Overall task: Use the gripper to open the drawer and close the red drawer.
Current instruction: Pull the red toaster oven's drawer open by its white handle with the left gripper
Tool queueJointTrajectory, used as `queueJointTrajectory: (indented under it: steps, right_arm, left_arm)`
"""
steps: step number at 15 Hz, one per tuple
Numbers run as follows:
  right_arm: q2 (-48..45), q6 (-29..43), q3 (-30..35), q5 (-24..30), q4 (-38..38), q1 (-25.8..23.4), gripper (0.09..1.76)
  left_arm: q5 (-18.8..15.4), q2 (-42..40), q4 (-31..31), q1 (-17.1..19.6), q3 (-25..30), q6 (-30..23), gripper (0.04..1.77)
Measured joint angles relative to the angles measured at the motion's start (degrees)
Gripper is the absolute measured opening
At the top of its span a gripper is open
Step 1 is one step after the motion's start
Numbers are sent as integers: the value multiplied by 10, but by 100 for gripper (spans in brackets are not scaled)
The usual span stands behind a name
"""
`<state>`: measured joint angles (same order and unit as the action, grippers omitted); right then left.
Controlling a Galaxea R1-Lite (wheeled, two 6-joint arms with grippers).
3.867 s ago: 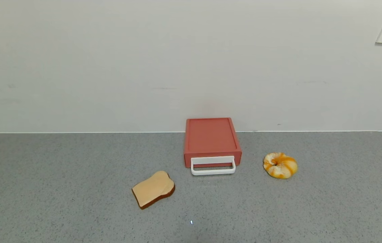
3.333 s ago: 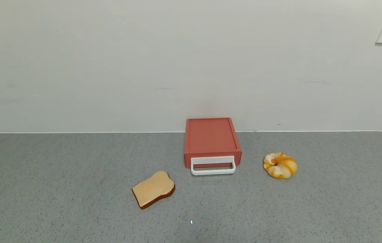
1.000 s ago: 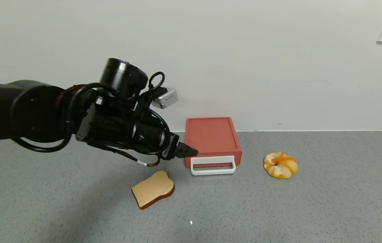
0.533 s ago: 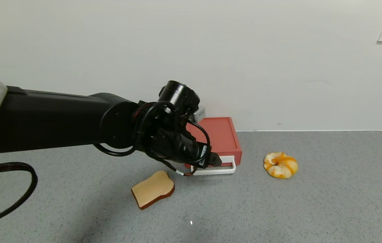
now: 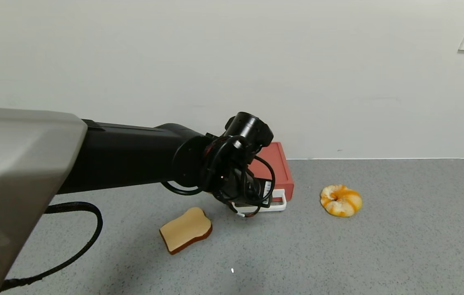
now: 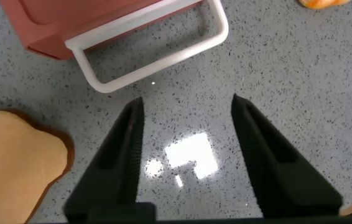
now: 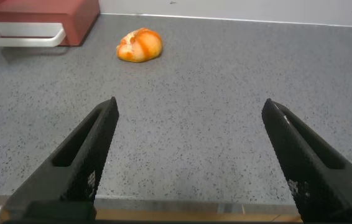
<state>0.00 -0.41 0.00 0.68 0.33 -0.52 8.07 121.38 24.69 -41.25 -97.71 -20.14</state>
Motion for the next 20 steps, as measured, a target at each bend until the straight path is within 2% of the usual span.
queueJointTrajectory:
  steps: [2,3,4,11,20]
  right_arm:
    - [0,0,0,0,0,0,170]
    - [0,0,0,0,0,0,170]
    - [0,0,0,0,0,0,170]
    - [0,0,0,0,0,0,170]
    - [0,0,0,0,0,0,170]
  left_arm:
    - [17,12,2,-3,-12,-1,82]
    - [32,19,1,-4,-20,-3,64]
    - [45,27,1,-7,-29,-5,13]
    - [139,101,24,-20,-121,-85,11]
    - [162,152,27,-18,-150,-125,11]
